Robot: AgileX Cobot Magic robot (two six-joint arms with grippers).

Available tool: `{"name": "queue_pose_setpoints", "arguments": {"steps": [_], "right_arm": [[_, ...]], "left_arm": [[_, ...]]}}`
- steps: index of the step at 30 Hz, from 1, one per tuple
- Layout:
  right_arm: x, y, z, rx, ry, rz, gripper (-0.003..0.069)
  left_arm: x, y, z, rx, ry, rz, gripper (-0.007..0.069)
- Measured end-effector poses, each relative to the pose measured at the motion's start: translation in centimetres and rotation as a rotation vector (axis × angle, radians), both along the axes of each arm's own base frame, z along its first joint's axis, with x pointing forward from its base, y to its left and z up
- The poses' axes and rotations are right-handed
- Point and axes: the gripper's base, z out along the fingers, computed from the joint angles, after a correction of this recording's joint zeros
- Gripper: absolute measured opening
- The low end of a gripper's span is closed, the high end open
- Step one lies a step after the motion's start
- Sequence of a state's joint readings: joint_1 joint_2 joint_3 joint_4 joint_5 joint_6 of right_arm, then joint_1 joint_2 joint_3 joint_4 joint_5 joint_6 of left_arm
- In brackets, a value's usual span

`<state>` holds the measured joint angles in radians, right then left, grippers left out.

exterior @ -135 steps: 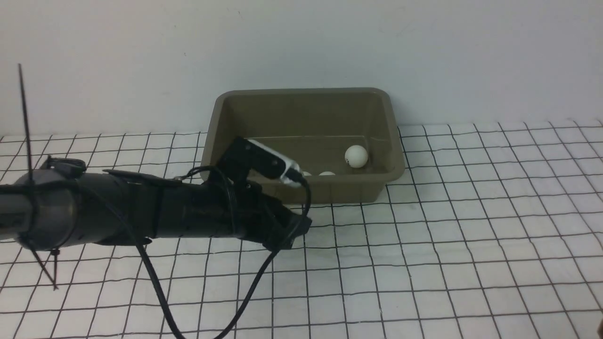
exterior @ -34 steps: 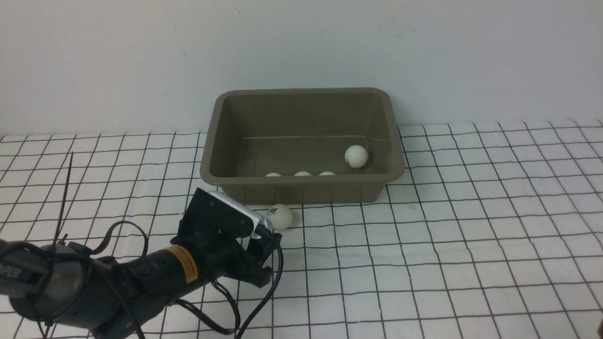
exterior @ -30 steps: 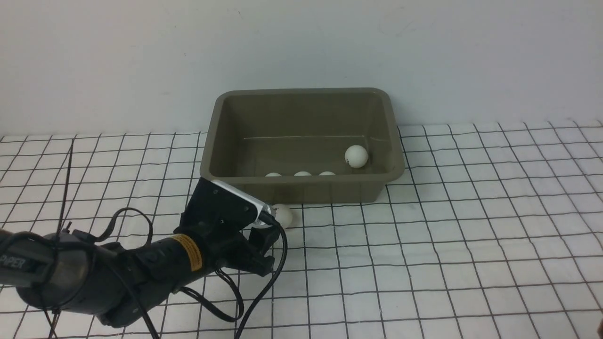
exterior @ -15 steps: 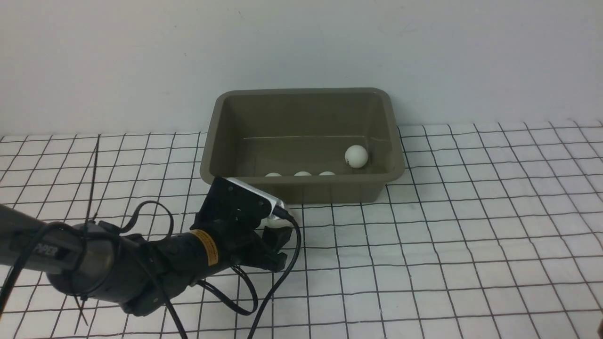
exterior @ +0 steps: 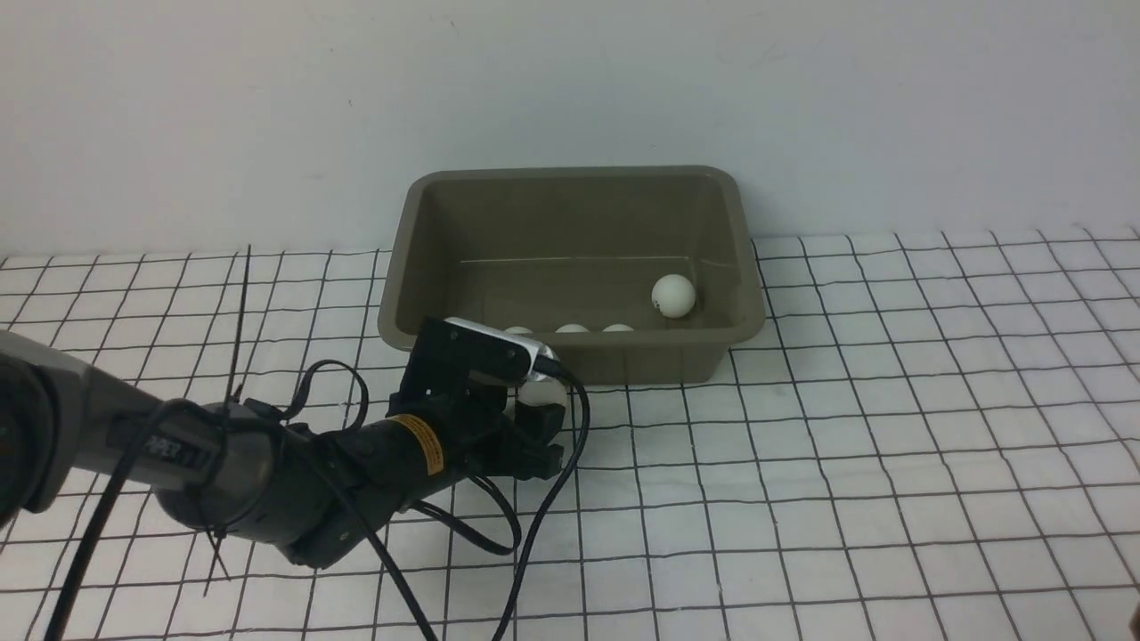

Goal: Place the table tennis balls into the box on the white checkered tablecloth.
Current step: 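Reach for and grasp a ping pong ball on the table beside the basket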

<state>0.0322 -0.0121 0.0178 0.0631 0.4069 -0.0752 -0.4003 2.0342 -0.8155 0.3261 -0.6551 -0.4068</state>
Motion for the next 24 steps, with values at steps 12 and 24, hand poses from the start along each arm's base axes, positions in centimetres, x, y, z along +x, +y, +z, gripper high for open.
{"name": "queue_pose_setpoints", "arguments": {"steps": [12,24], "right_arm": [[0.0,0.0,0.0,0.0,0.0,0.0,0.0526],[0.0,0.0,0.0,0.001,0.0,0.0,0.0526]], "left_arm": [[1.1,-0.1,-0.8,-0.061,0.038,0.079,0.0352],[-0.6,-0.2,0.1,-0.002,0.073,-0.04,0.0352]]}}
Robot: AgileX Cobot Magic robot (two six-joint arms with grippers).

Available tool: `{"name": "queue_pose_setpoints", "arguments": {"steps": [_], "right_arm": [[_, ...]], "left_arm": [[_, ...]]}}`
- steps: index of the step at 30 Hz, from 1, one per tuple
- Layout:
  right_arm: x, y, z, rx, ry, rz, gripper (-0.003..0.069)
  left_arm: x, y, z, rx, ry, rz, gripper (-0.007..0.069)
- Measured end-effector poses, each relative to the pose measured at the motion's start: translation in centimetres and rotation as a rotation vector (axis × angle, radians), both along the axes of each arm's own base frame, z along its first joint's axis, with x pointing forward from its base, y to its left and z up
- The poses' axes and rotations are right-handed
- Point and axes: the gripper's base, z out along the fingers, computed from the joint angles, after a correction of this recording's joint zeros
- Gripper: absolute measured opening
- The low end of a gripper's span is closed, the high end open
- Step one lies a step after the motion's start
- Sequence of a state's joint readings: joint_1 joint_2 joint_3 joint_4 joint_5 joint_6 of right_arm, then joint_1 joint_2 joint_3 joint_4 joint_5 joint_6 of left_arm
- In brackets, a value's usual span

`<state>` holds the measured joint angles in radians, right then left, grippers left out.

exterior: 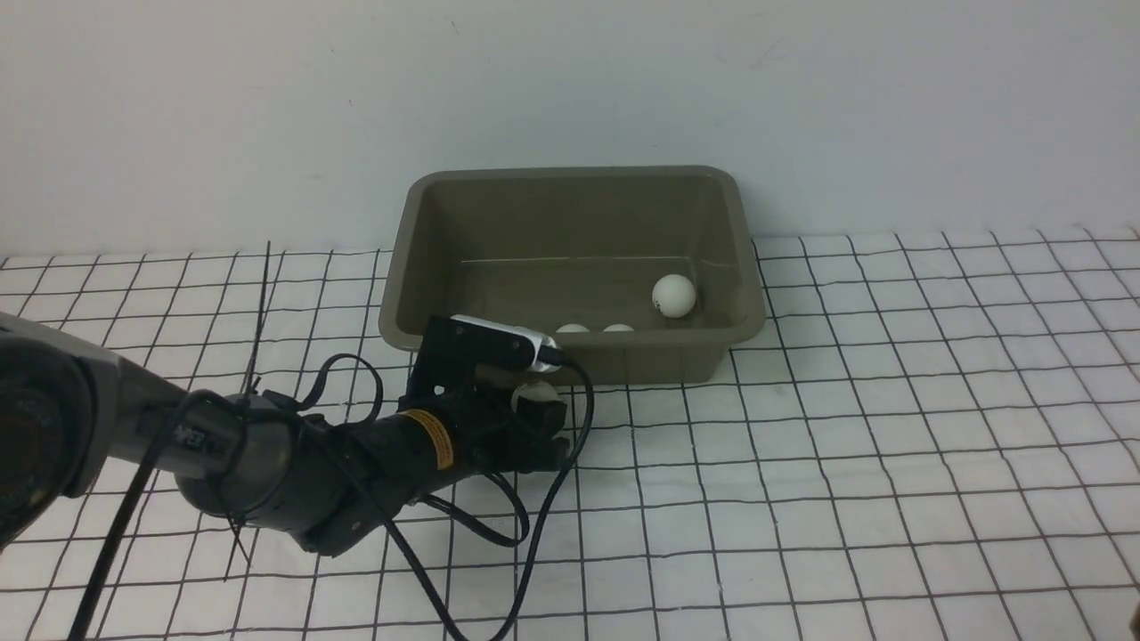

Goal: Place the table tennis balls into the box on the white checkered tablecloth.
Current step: 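Reach for and grasp a ping pong ball on the table beside the basket, then drop the ball into the bin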

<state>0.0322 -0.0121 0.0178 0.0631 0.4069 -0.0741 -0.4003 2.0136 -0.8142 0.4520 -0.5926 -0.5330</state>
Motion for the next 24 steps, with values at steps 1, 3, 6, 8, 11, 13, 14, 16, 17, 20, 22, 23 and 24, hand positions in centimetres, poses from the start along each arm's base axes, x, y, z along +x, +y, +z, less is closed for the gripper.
{"name": "queue_pose_setpoints", "arguments": {"steps": [1,3,6,8,11,13,14,16,17,20,22,23,24], "right_arm": [[0.0,0.0,0.0,0.0,0.0,0.0,0.0526],[0.0,0.0,0.0,0.0,0.0,0.0,0.0526],[0.0,0.0,0.0,0.0,0.0,0.0,0.0526],[0.0,0.0,0.0,0.0,0.0,0.0,0.0526],[0.0,0.0,0.0,0.0,0.0,0.0,0.0526],[0.0,0.0,0.0,0.0,0.0,0.0,0.0526],[0.0,0.0,0.0,0.0,0.0,0.0,0.0526],[0.0,0.0,0.0,0.0,0.0,0.0,0.0526],[0.0,0.0,0.0,0.0,0.0,0.0,0.0526],[0.0,0.0,0.0,0.0,0.0,0.0,0.0526],[0.0,0.0,0.0,0.0,0.0,0.0,0.0526],[0.0,0.0,0.0,0.0,0.0,0.0,0.0526],[0.0,0.0,0.0,0.0,0.0,0.0,0.0526]], "left_arm": [[-0.6,0.2,0.3,0.006,0.008,-0.014,0.0352],[-2.3,0.7,0.9,0.005,0.033,-0.023,0.0352],[-6.0,2.3,2.1,-0.017,0.078,-0.005,0.0352],[-8.4,3.2,2.9,-0.026,0.077,-0.008,0.0352],[-10.0,3.7,3.9,-0.055,0.045,-0.02,0.0352],[-11.0,4.0,4.9,-0.084,0.003,-0.031,0.0352],[-11.4,4.1,5.8,-0.106,-0.035,-0.039,0.0352],[-11.6,4.1,7.0,-0.135,-0.089,-0.048,0.0352],[-11.7,4.1,7.8,-0.149,-0.12,-0.05,0.0352],[-11.4,4.0,9.9,-0.176,-0.198,-0.053,0.0352],[-10.4,3.8,11.6,-0.159,-0.243,-0.049,0.0352],[-9.6,3.5,12.5,-0.137,-0.264,-0.051,0.0352],[-9.6,3.5,12.4,-0.128,-0.258,-0.051,0.0352]]}}
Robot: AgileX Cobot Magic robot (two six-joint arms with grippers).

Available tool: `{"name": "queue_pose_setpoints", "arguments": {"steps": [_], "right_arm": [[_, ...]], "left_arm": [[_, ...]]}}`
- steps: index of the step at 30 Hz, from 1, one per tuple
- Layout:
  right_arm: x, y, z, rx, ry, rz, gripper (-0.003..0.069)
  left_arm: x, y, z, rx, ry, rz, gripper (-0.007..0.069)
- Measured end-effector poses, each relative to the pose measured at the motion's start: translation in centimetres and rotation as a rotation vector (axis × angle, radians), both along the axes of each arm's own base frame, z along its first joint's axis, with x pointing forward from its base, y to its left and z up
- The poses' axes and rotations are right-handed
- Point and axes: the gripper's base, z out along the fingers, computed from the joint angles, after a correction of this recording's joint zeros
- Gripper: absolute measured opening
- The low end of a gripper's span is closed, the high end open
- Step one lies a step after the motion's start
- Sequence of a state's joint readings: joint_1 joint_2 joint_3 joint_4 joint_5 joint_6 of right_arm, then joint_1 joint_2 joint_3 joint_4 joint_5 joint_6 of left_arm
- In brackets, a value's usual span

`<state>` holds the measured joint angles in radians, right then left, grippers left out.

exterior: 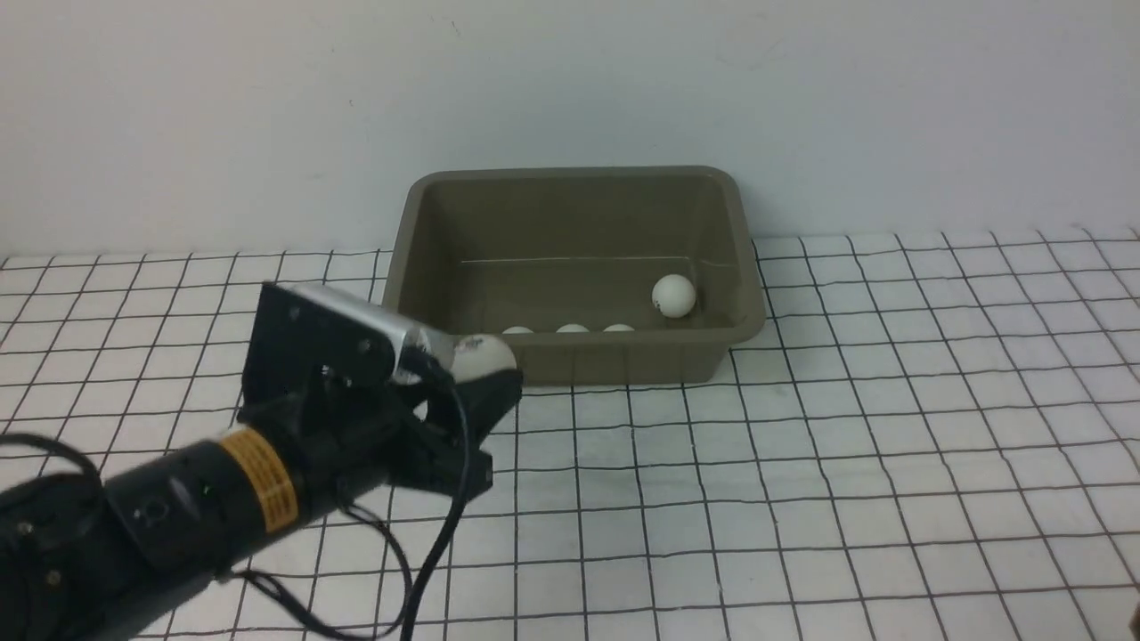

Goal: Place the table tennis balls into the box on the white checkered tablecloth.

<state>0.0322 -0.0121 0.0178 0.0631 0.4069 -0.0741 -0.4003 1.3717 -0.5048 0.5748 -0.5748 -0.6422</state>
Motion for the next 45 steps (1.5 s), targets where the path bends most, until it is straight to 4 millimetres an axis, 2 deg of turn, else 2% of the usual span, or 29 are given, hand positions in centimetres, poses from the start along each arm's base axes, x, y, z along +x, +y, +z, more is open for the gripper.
{"name": "queue_pose_setpoints", "arguments": {"steps": [5,9,11,12,13,14,16,22,23,25,28,31,35,37,40,45], "right_arm": [[0.0,0.0,0.0,0.0,0.0,0.0,0.0526],[0.0,0.0,0.0,0.0,0.0,0.0,0.0526],[0.0,0.0,0.0,0.0,0.0,0.0,0.0526],[0.0,0.0,0.0,0.0,0.0,0.0,0.0526],[0.0,0.0,0.0,0.0,0.0,0.0,0.0526],[0.0,0.0,0.0,0.0,0.0,0.0,0.0526],[0.0,0.0,0.0,0.0,0.0,0.0,0.0526],[0.0,0.0,0.0,0.0,0.0,0.0,0.0526],[0.0,0.0,0.0,0.0,0.0,0.0,0.0526],[0.0,0.0,0.0,0.0,0.0,0.0,0.0526],[0.0,0.0,0.0,0.0,0.0,0.0,0.0526],[0.0,0.0,0.0,0.0,0.0,0.0,0.0526],[0.0,0.0,0.0,0.0,0.0,0.0,0.0526],[0.0,0.0,0.0,0.0,0.0,0.0,0.0526],[0.0,0.0,0.0,0.0,0.0,0.0,0.0526],[0.0,0.0,0.0,0.0,0.0,0.0,0.0526]], "left_arm": [[5.0,-1.5,3.1,0.093,-0.034,0.04,0.0352],[9.6,-2.9,4.1,0.163,-0.033,0.078,0.0352],[11.6,-3.4,3.7,0.204,-0.019,0.097,0.0352],[12.8,-3.7,2.9,0.234,0.004,0.111,0.0352],[12.9,-3.7,3.2,0.235,0.0,0.114,0.0352],[14.9,-4.0,2.0,0.276,0.022,0.132,0.0352],[16.4,-3.9,0.8,0.308,0.037,0.141,0.0352],[18.7,-3.5,-2.0,0.359,0.062,0.138,0.0369],[19.0,-3.5,-2.6,0.354,0.078,0.142,0.0407],[19.4,-3.4,-3.6,0.335,0.117,0.16,0.0479],[19.4,-3.3,-3.5,0.314,0.133,0.173,0.0511],[18.9,-3.4,-1.5,0.283,0.105,0.178,0.0513],[16.7,-3.4,4.6,0.3,-0.045,0.151,0.0496],[15.3,-3.3,6.9,0.332,-0.116,0.137,0.0485],[13.2,-3.1,9.4,0.42,-0.226,0.095,0.0464],[10.9,-2.3,10.5,0.439,-0.256,0.088,0.0433]]}}
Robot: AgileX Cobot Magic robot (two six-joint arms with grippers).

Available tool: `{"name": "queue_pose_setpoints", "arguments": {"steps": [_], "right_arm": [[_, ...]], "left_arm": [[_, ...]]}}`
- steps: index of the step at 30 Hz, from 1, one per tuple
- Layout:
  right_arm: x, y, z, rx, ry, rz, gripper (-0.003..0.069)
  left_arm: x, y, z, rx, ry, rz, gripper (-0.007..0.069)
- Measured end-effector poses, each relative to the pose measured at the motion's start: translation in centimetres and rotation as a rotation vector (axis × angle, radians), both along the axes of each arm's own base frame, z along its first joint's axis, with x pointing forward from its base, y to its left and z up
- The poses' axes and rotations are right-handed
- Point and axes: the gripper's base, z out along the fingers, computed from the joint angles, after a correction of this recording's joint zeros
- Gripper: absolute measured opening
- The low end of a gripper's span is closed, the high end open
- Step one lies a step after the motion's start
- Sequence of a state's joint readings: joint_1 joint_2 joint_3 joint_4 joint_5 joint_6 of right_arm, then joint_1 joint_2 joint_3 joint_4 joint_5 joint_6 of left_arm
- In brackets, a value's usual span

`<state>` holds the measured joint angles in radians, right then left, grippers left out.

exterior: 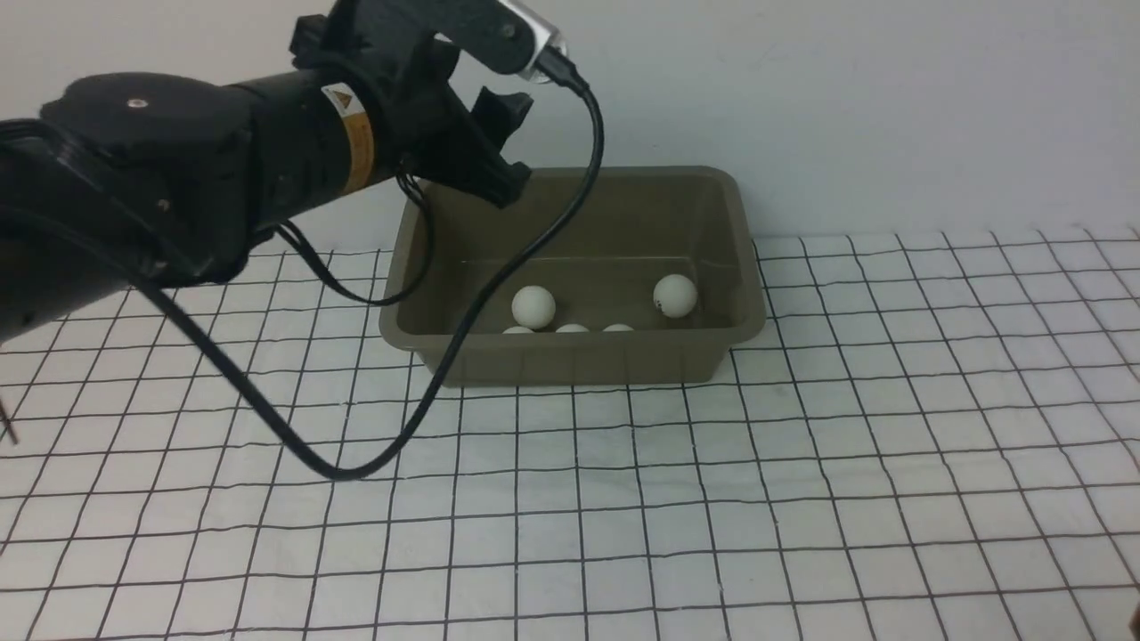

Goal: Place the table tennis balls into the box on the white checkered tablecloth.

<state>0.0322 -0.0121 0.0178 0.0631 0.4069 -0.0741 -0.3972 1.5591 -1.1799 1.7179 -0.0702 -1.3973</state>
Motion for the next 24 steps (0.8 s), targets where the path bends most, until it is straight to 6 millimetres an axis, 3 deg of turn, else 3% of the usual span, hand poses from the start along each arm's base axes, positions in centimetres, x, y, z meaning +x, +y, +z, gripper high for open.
{"name": "queue_pose_setpoints", "arguments": {"steps": [6,9,13,14,18,20,24], "right_arm": [[0.0,0.0,0.0,0.0,0.0,0.0,0.0526],[0.0,0.0,0.0,0.0,0.0,0.0,0.0526],[0.0,0.0,0.0,0.0,0.0,0.0,0.0526],[0.0,0.0,0.0,0.0,0.0,0.0,0.0526],[0.0,0.0,0.0,0.0,0.0,0.0,0.0526],[0.0,0.0,0.0,0.0,0.0,0.0,0.0526],[0.0,0.0,0.0,0.0,0.0,0.0,0.0526]], "left_arm": [[-1.4,2.3,0.7,-0.092,0.022,0.104,0.0391],[-2.0,1.5,0.7,-0.245,0.122,0.054,0.0384],[-3.4,-0.3,0.4,-0.435,0.337,-0.115,0.0384],[-4.4,-1.3,0.1,-0.483,0.456,-0.227,0.0384],[-5.9,-2.4,-0.5,-0.504,0.624,-0.401,0.0384],[-7.2,-3.0,-1.1,-0.527,0.799,-0.546,0.0384],[-8.1,-3.1,-1.5,-0.583,1.014,-0.62,0.0384]]}}
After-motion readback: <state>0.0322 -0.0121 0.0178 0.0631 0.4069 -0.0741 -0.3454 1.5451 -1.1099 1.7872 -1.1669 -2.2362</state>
